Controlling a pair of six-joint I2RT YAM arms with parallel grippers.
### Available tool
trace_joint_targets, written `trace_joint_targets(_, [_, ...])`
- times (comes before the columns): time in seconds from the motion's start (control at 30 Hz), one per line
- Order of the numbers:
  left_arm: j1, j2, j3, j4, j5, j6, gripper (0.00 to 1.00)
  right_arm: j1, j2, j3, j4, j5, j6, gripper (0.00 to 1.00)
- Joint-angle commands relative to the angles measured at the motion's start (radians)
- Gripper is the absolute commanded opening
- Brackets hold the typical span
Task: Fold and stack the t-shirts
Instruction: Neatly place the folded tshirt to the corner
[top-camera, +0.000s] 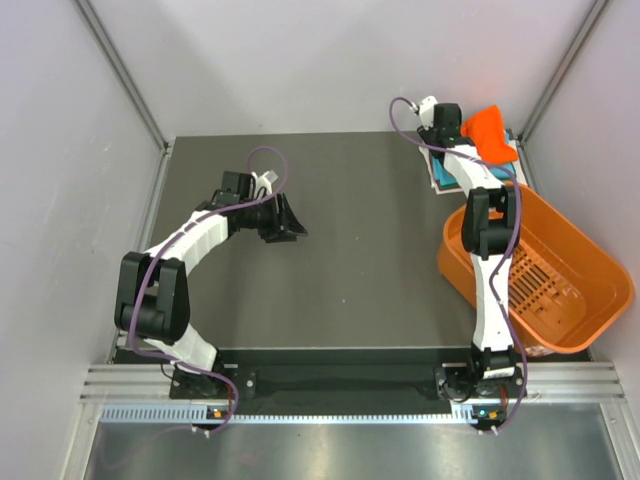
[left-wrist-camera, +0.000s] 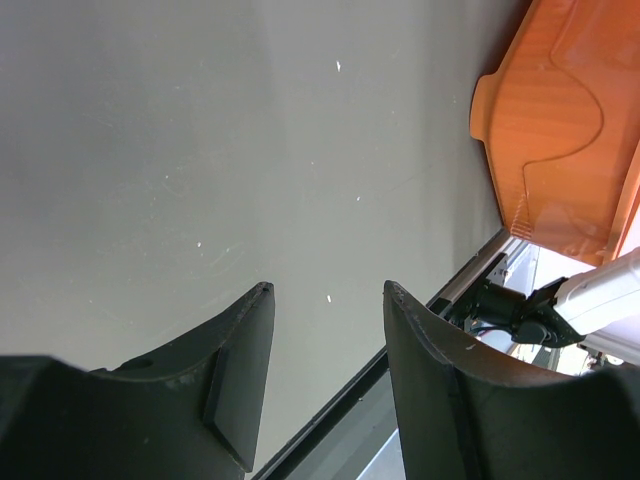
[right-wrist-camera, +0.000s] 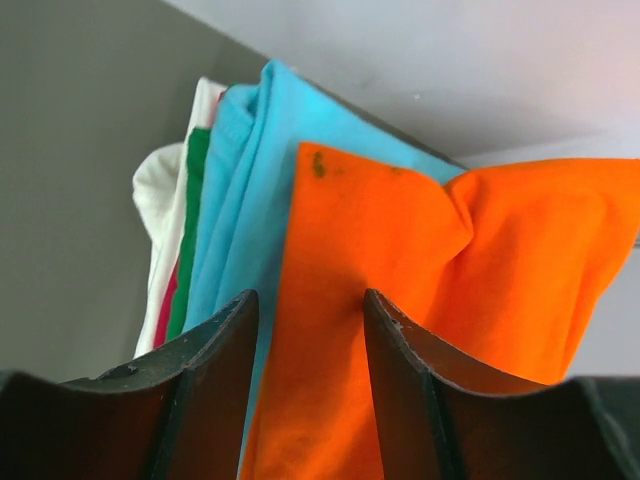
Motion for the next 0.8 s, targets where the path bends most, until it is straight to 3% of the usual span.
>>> trace_joint_targets(0.0, [0.003,-0.013,0.008,0.051,0.027,-0.006,0.52,0.013,-0.013,-0.002,-0.045,0.012,-0.038,0.47])
trace_joint_targets(0.5, [0.004,-0.013,0.005,0.057,0.03,-0.011,0.52,0.025,0.008,0.03,-0.028,0.112,-0.101,0.46])
trace_joint_targets(0.77, [0.004,-0.01,0.005,0.057,0.03,-0.011,0.52,0.03,0.027,0.047,-0.024,0.101,-0.103,0.37])
